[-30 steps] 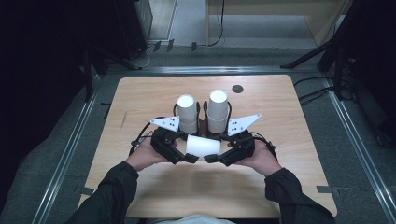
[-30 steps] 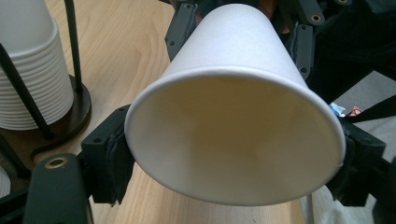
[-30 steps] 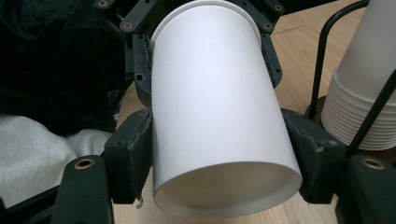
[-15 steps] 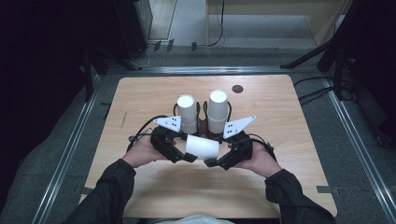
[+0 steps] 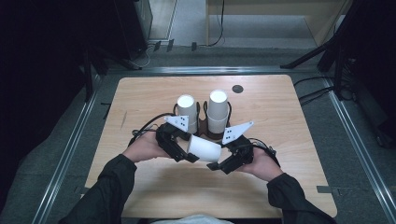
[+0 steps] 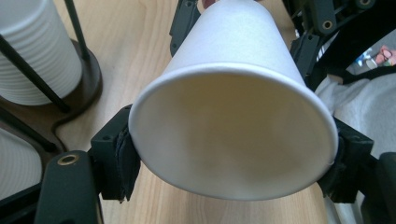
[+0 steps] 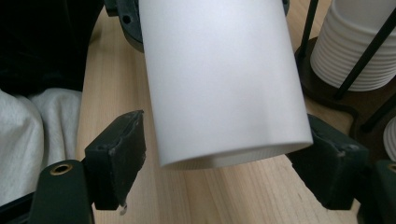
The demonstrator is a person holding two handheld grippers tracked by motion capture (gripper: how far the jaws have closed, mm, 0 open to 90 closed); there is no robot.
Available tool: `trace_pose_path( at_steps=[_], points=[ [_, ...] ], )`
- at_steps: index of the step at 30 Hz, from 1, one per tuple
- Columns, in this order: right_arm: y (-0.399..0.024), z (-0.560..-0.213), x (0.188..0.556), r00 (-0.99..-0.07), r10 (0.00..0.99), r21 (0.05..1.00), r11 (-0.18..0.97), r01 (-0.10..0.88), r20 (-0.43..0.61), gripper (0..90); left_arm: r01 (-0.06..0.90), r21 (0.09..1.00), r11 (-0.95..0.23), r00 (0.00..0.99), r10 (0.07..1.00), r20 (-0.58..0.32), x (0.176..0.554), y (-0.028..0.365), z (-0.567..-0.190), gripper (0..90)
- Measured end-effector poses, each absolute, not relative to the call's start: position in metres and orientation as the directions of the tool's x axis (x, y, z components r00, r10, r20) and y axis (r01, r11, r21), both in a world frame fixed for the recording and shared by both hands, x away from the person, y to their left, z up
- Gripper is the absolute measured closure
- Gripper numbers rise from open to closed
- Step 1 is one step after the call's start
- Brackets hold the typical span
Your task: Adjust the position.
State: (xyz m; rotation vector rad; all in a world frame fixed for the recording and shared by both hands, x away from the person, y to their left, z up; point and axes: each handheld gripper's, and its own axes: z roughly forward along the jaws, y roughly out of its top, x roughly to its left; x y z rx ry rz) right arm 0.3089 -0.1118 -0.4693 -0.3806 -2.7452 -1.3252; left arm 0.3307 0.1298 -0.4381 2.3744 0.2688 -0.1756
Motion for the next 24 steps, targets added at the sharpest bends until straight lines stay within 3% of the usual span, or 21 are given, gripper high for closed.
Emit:
trace_pose_path(
  at_steps=[13,24],
  points=[
    [-0.117,-0.479,0.302,-0.961,0.235,0.735,0.625,0.264,0.145,22.7,0.161,0.519,-0.84,0.984,0.096,-0.149,0.333,0.099,-0.445,22.2],
    [-0.107,-0.489,0.3,-0.967,0.224,0.705,0.667,0.242,0.12,24.8,0.174,0.456,-0.873,0.981,0.114,-0.157,0.332,0.092,-0.449,21.6]
  ],
)
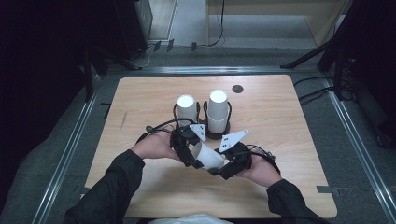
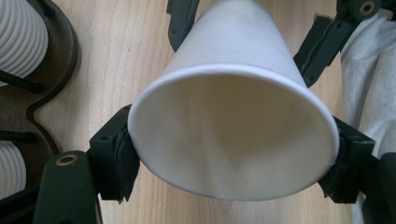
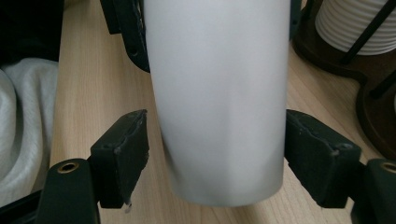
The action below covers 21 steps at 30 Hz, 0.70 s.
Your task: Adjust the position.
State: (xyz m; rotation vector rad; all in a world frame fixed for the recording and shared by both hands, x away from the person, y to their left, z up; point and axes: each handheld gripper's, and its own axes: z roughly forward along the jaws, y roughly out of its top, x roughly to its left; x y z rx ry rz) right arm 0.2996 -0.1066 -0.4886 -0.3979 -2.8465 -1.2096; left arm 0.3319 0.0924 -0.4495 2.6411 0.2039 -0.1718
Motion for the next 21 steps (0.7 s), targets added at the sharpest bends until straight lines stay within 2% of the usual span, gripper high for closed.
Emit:
trace_pose_path(
  at_steps=[8,16,21],
  points=[
    [-0.101,-0.4902,0.298,-0.971,0.219,0.698,0.681,0.222,0.095,31.7,0.171,0.454,-0.874,0.98,0.104,-0.168,0.3296,0.0895,-0.4527,20.9],
    [-0.1045,-0.4868,0.298,-0.974,0.211,0.709,0.673,0.209,0.086,31.7,0.146,0.507,-0.849,0.985,0.077,-0.155,0.3292,0.093,-0.4517,17.6],
    [-0.1073,-0.4836,0.2996,-0.973,0.212,0.726,0.655,0.209,0.089,31.6,0.137,0.552,-0.822,0.988,0.075,-0.134,0.3273,0.0968,-0.4476,11.5]
  ],
)
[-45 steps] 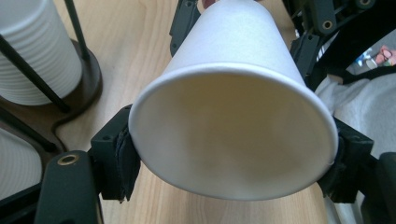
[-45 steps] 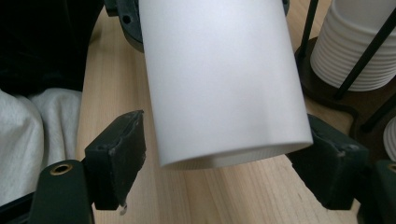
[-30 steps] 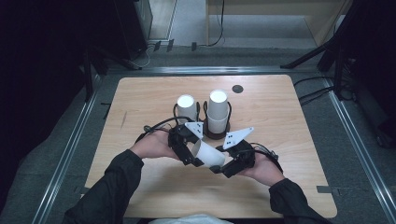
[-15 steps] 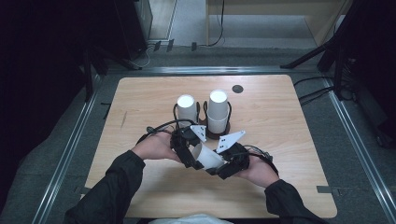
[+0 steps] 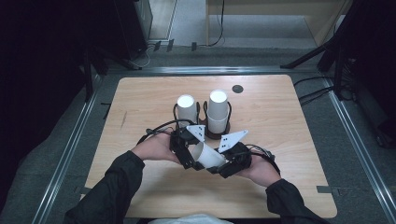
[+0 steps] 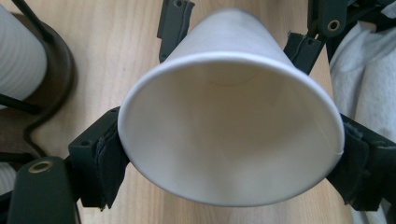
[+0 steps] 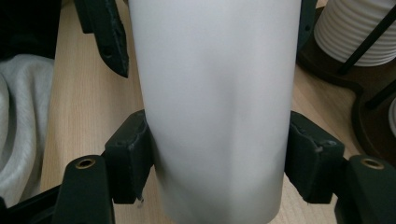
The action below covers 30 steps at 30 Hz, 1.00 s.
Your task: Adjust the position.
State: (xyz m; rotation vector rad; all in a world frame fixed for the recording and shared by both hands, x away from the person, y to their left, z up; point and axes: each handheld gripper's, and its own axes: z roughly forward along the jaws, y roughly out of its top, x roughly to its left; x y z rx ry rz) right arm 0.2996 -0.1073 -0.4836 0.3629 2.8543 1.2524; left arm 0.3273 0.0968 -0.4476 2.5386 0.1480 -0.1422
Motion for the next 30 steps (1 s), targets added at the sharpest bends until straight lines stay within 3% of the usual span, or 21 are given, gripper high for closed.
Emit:
trace_pose_path(
  at_steps=[13,30],
  points=[
    [-0.117,-0.472,0.306,-0.972,0.206,0.786,0.579,0.217,0.117,31.5,0.232,0.682,-0.694,0.971,0.126,-0.202,0.33,0.119,-0.444,11.6],
    [-0.113,-0.469,0.317,-0.971,0.17,0.812,0.534,0.235,0.169,31.5,0.319,0.755,-0.573,0.947,0.223,-0.231,0.322,0.136,-0.444,12.8]
  ],
)
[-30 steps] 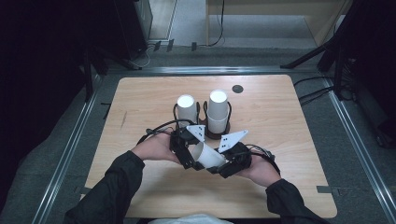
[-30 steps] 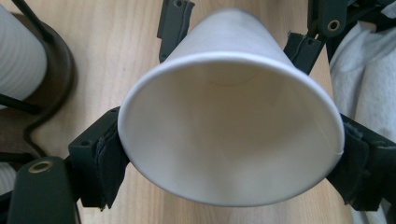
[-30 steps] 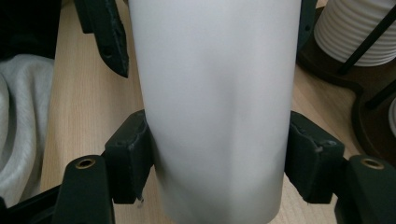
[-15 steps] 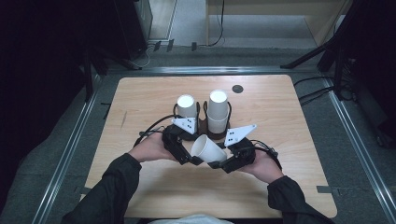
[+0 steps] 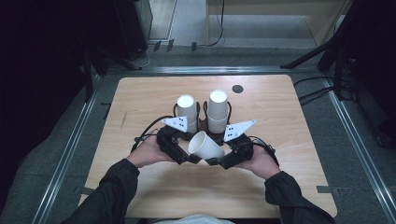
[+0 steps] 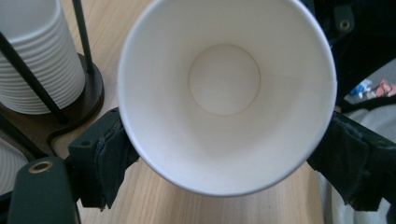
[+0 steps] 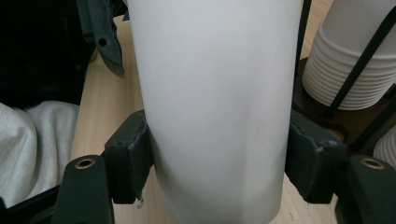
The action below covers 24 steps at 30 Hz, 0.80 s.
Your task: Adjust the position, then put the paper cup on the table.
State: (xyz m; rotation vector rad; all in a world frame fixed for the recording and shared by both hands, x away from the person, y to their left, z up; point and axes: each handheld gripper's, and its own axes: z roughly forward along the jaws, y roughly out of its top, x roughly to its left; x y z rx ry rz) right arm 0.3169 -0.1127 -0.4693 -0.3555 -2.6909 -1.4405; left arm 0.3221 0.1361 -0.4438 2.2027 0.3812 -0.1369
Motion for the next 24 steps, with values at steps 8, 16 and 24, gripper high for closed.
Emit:
trace_pose_path(
  at_steps=[8,16,24],
  points=[
    [-0.111,-0.4666,0.3183,-0.971,0.16,0.827,0.511,0.236,0.178,31.5,0.356,0.779,-0.516,0.934,0.225,-0.277,0.3221,0.1391,-0.4436,12.8],
    [-0.1096,-0.4666,0.3194,-0.97,0.15,0.832,0.499,0.242,0.192,31.5,0.358,0.793,-0.493,0.933,0.225,-0.281,0.322,0.1379,-0.4445,13.7],
    [-0.1067,-0.4664,0.3179,-0.97,0.135,0.838,0.489,0.242,0.201,31.5,0.373,0.807,-0.457,0.927,0.216,-0.306,0.321,0.1348,-0.445,14.3]
  ],
)
